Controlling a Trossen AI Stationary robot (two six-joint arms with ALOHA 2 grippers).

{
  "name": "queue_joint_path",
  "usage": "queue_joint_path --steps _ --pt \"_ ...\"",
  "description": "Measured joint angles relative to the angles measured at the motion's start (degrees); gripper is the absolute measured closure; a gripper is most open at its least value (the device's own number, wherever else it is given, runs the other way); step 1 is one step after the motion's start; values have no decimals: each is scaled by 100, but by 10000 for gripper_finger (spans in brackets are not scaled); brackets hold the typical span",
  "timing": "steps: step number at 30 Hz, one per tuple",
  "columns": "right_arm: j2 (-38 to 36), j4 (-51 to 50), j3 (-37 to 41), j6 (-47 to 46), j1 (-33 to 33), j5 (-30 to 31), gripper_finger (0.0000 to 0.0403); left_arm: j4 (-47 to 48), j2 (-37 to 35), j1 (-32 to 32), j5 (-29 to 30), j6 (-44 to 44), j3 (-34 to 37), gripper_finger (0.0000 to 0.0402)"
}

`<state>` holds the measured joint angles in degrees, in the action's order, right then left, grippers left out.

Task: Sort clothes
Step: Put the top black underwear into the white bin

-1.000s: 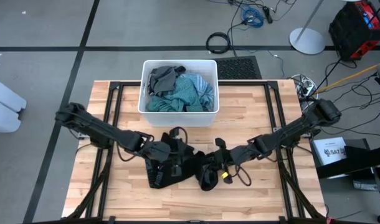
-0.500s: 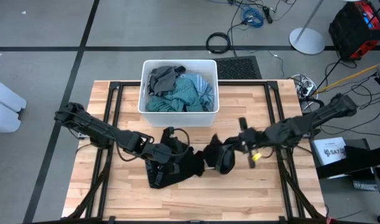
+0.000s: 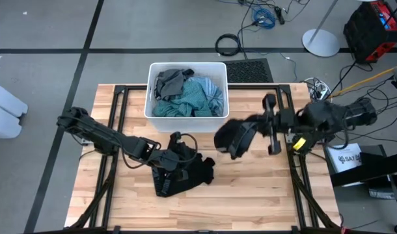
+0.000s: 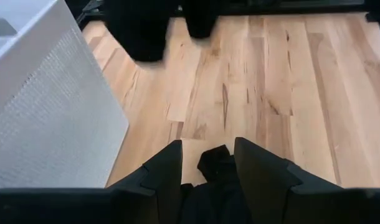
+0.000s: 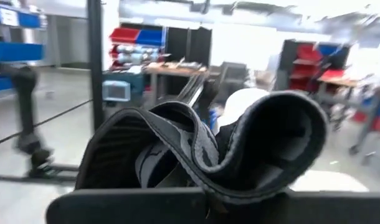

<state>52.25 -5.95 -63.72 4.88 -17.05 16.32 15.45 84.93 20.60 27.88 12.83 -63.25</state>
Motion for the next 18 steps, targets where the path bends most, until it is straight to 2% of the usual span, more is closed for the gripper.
queue_joint_path --steps 5,7,14,18 --pt "623 -660 -1385 478 727 -21 403 -388 63 4 -2 157 277 244" --pt "938 -902 -1934 582 1156 -219 403 -577 91 4 -6 176 395 244" --pt "2292 -1512 -3746 344 2928 -1992 402 -893 168 55 -174 115 466 244" --pt "3155 -1735 -4443 102 3698 -2823 402 -917 168 58 -184 33 466 244"
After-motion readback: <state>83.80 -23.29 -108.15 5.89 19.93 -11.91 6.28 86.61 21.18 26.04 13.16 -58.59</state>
